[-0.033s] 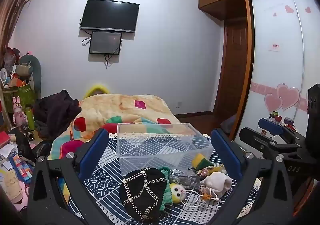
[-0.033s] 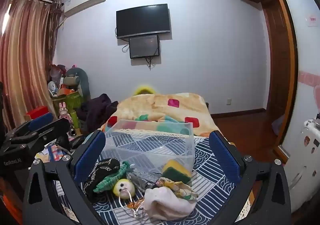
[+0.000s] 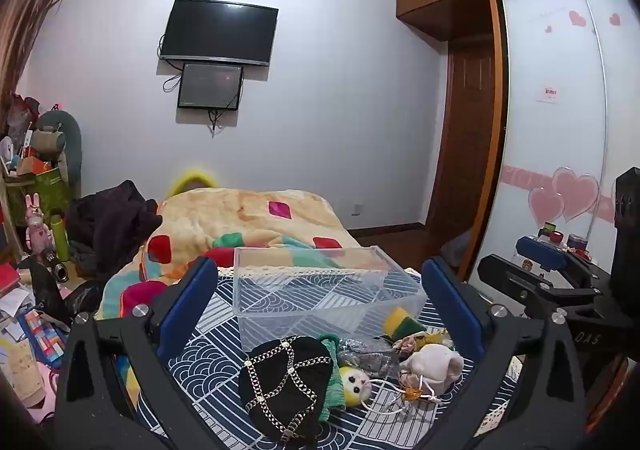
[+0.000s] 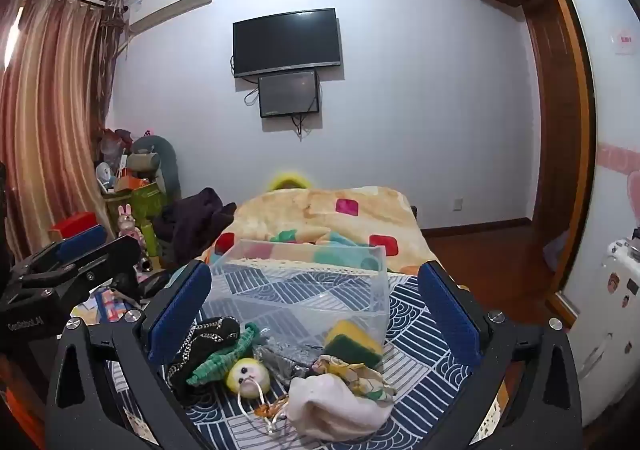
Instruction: Organize soft objects
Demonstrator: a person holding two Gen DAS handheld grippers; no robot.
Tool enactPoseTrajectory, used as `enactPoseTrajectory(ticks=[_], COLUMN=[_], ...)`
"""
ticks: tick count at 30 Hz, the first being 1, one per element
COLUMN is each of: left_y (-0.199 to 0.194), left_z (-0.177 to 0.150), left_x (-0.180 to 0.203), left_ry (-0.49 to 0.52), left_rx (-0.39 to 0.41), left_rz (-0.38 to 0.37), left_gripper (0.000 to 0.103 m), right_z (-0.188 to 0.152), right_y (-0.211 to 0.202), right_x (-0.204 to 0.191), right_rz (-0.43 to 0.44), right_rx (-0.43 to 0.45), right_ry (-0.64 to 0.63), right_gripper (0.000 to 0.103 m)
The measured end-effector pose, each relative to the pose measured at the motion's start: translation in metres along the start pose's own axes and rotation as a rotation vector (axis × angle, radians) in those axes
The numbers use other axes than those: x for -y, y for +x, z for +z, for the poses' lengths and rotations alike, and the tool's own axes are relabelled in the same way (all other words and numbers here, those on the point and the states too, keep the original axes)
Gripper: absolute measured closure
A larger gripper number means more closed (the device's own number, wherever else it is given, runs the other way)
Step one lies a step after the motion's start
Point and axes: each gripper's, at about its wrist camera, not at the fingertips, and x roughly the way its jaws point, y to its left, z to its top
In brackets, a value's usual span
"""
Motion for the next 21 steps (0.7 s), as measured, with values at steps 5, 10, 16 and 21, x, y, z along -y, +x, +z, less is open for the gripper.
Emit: enactPoseTrajectory(ticks=[5,10,16,21], left_y=[0.002,0.007,-0.003,-0.004], left_z=[0.001,0.004,0.002,0.002], left_x=[-0.002,-0.007,0.003,0.003], left_ry=[0.006,0.010,0.021,0.020], left_rx=[-0.002,-0.001,0.019,0.025], left_rz=[-0.004,0.000,0.020,0.022], left_gripper=[0.000,0.000,0.000,0.000], right_z=[0.000,0.004,0.000,0.002], right_y=[-0.001,-0.003,0.003,-0.004], right_x=[-0.001,-0.003,-0.001,-0.004], right_rz=[0.003,0.004,0.005,0.003], right_rx=[0.006,0.006,0.007,0.021], right_ry=[0.001,0.000,0.001,-0.007], right_gripper=[0.000,0.000,0.000,0.000])
